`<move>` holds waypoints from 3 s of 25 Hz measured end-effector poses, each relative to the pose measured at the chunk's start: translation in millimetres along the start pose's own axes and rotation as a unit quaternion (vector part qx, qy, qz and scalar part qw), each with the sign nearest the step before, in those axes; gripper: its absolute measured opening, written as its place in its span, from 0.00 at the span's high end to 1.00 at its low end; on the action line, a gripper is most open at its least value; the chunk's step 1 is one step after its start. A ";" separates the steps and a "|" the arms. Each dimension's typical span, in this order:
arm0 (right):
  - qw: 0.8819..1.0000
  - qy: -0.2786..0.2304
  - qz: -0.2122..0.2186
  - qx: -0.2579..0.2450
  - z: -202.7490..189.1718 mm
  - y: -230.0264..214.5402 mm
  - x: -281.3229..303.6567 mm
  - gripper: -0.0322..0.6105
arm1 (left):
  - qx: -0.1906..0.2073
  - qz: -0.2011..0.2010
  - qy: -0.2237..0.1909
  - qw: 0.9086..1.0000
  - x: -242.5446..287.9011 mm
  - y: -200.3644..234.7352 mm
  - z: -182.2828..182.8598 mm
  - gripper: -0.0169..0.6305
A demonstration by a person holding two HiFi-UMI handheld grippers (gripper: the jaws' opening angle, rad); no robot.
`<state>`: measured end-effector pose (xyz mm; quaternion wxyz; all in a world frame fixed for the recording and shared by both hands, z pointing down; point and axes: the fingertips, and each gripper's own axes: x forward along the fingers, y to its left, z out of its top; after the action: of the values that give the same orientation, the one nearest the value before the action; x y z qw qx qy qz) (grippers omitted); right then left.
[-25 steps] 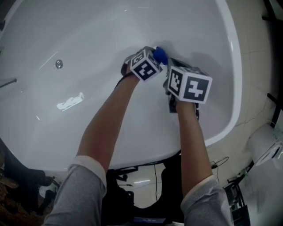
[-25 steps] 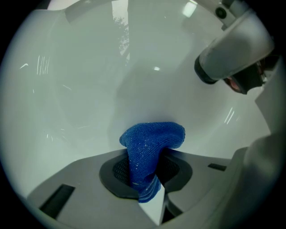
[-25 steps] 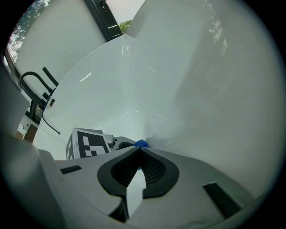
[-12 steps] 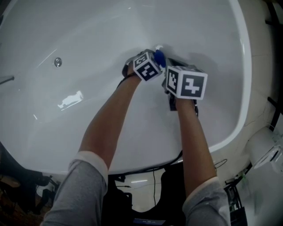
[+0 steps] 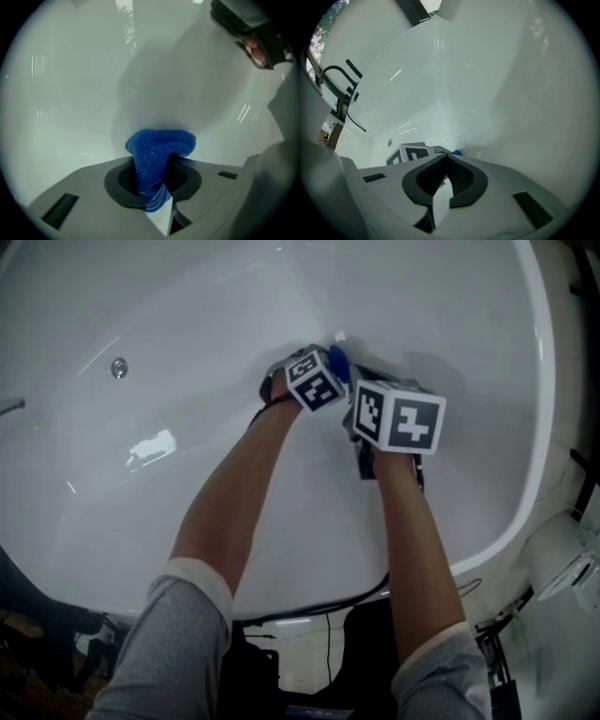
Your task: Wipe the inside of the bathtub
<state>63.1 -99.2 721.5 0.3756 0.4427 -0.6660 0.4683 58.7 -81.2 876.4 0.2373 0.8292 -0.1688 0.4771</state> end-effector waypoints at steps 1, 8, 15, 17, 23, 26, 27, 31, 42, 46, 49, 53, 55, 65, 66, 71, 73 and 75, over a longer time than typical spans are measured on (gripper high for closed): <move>1.000 0.001 -0.001 -0.005 0.8 1.8 0.3 0.94 | 0.001 -0.001 0.003 1.000 1.2 0.5 -1.8 0.84; 1.000 0.011 -0.002 -0.025 8.2 13.8 8.9 0.94 | 0.023 0.005 0.032 0.999 7.3 6.2 -16.4 0.84; 0.999 0.010 0.011 -0.030 6.0 20.6 12.3 0.94 | 0.008 0.016 0.038 0.999 6.7 16.9 -30.8 0.84; 0.999 0.014 0.007 -0.047 5.2 23.5 14.7 0.94 | 0.016 0.020 0.038 0.999 4.5 22.4 -32.8 0.84; 0.998 0.034 0.011 -0.052 -10.2 22.0 19.5 0.94 | 0.034 0.042 0.052 0.997 0.8 42.1 -34.9 0.84; 0.998 0.034 0.018 -0.050 -10.5 25.6 21.4 0.94 | 0.058 0.073 0.057 0.994 -6.3 67.8 -33.9 0.84; 0.998 0.034 0.021 -0.052 -9.7 27.4 21.7 0.94 | 0.068 0.086 0.058 0.992 -9.4 77.9 -32.5 0.84; 0.997 0.034 0.027 -0.057 -8.8 31.3 21.0 0.94 | 0.073 0.113 0.054 0.989 -18.4 107.9 -26.5 0.84; 0.998 0.033 0.029 -0.049 -8.4 29.1 21.6 0.94 | 0.104 0.092 0.072 0.988 -12.4 69.6 -46.1 0.84; 0.998 0.031 0.025 -0.042 -8.2 24.2 22.9 0.94 | 0.109 0.070 0.076 0.989 -7.9 31.1 -65.4 0.84; 0.998 0.032 0.024 -0.040 -9.0 22.2 23.2 0.94 | 0.106 0.054 0.078 0.990 -6.2 -0.4 -79.9 0.84; 0.999 0.030 0.020 -0.041 -7.1 20.4 22.6 0.94 | 0.118 0.032 0.082 0.989 -3.1 -34.2 -90.7 0.84; 0.999 0.030 0.017 -0.041 -7.3 21.2 23.2 0.94 | 0.119 0.021 0.085 0.989 -1.9 -40.1 -94.4 0.84; 0.999 0.024 0.007 -0.032 -3.6 14.5 18.5 0.94 | 0.069 0.083 0.061 0.992 -2.1 82.2 -16.7 0.84; 0.999 0.023 0.007 -0.031 -2.6 14.9 18.2 0.94 | 0.051 0.097 0.055 0.992 -6.3 96.8 -13.6 0.84; 0.999 0.021 0.010 -0.033 -0.6 22.1 18.0 0.94 | 0.006 0.133 0.034 0.990 -17.2 124.7 -8.8 0.84; 0.999 0.019 0.008 -0.031 1.4 19.7 16.6 0.94 | 0.022 0.136 0.027 0.990 -15.6 114.1 -1.9 0.84; 1.000 0.016 0.004 -0.027 3.7 15.3 15.0 0.94 | 0.039 0.129 0.022 0.991 -12.8 98.6 4.5 0.85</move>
<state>43.5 -103.8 729.7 0.3961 0.4226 -0.6738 0.4588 5.7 -165.0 886.2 0.1450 0.7983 -0.2500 0.5284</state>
